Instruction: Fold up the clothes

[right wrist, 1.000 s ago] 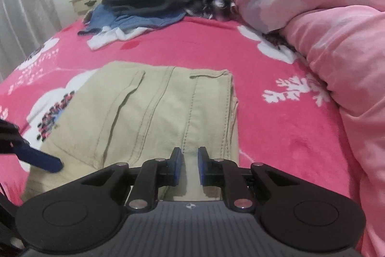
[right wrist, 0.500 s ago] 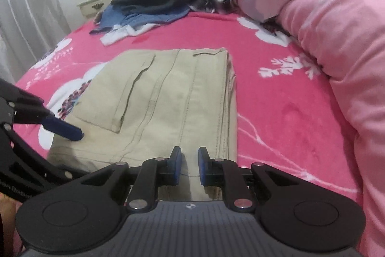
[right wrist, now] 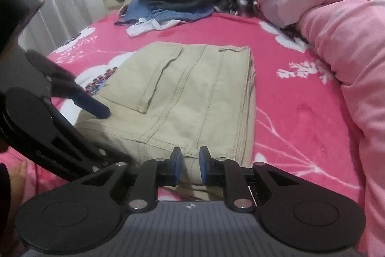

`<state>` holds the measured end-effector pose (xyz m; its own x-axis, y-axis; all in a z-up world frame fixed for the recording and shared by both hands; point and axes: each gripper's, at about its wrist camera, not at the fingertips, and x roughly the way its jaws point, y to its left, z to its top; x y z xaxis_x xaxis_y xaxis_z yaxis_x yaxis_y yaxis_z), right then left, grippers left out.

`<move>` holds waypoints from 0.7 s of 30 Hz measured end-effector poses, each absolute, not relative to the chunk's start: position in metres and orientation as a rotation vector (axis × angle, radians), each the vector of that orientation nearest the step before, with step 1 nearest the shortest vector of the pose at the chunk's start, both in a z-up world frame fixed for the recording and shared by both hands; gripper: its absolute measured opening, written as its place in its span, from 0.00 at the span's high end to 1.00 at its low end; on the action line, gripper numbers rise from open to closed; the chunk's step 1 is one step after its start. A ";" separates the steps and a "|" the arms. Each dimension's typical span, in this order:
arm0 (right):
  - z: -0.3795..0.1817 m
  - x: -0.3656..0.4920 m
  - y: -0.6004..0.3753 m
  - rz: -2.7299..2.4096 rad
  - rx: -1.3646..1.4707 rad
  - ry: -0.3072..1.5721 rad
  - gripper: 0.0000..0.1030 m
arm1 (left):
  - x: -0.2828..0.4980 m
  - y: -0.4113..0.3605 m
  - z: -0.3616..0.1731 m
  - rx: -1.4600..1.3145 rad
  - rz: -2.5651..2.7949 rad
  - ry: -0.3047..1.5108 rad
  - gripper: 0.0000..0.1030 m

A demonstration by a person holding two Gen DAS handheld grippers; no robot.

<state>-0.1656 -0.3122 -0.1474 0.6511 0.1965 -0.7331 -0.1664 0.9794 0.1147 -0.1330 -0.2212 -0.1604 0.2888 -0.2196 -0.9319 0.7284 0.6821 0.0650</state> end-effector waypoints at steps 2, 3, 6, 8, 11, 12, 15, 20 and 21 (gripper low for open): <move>-0.146 -0.165 -0.311 0.198 0.039 0.838 0.84 | -0.135 -0.221 -0.161 0.557 -0.678 1.098 0.26; -0.146 -0.166 -0.310 0.199 0.033 0.837 0.84 | -0.135 -0.220 -0.161 0.558 -0.678 1.097 0.26; -0.147 -0.167 -0.310 0.202 0.025 0.834 0.84 | -0.135 -0.220 -0.161 0.559 -0.678 1.095 0.26; -0.147 -0.166 -0.312 0.200 0.035 0.834 0.84 | -0.136 -0.220 -0.161 0.562 -0.679 1.093 0.26; -0.148 -0.167 -0.312 0.198 0.031 0.831 0.84 | -0.136 -0.220 -0.161 0.573 -0.678 1.089 0.26; -0.149 -0.168 -0.311 0.197 0.032 0.830 0.84 | -0.137 -0.220 -0.161 0.576 -0.677 1.088 0.26; -0.149 -0.168 -0.310 0.196 0.037 0.830 0.84 | -0.137 -0.220 -0.161 0.579 -0.676 1.087 0.26; -0.149 -0.171 -0.306 0.188 0.043 0.829 0.84 | -0.137 -0.220 -0.161 0.582 -0.675 1.087 0.26; -0.150 -0.171 -0.307 0.188 0.043 0.828 0.84 | -0.137 -0.220 -0.161 0.582 -0.674 1.086 0.26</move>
